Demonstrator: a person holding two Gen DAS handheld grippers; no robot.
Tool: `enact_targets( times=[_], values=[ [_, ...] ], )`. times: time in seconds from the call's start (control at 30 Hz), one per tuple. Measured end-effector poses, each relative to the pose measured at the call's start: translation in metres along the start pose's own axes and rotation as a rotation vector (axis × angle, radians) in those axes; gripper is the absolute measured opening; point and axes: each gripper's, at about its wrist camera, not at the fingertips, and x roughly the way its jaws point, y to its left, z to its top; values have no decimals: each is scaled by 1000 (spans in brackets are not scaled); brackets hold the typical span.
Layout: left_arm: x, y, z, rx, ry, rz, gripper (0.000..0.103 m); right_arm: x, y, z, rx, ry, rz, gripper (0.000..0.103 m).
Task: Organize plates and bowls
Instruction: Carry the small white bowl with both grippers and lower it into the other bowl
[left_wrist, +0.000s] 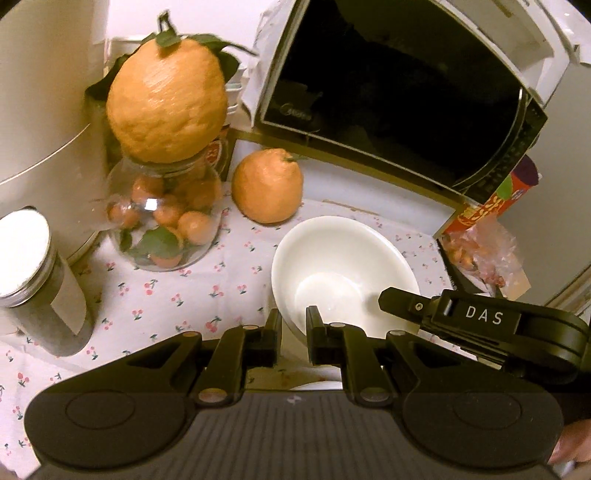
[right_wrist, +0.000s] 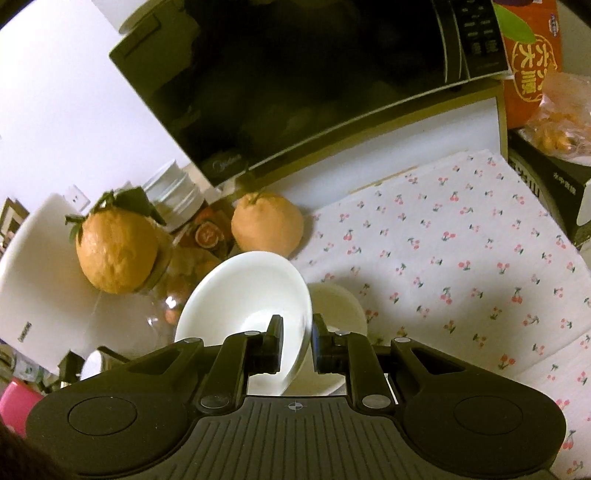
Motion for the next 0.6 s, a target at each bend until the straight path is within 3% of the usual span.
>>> enact_targets(
  times=[0.6],
  values=[
    [27,5,-7,-6,11,12,12,24,4,-6,-47,-14,-104,16]
  ],
)
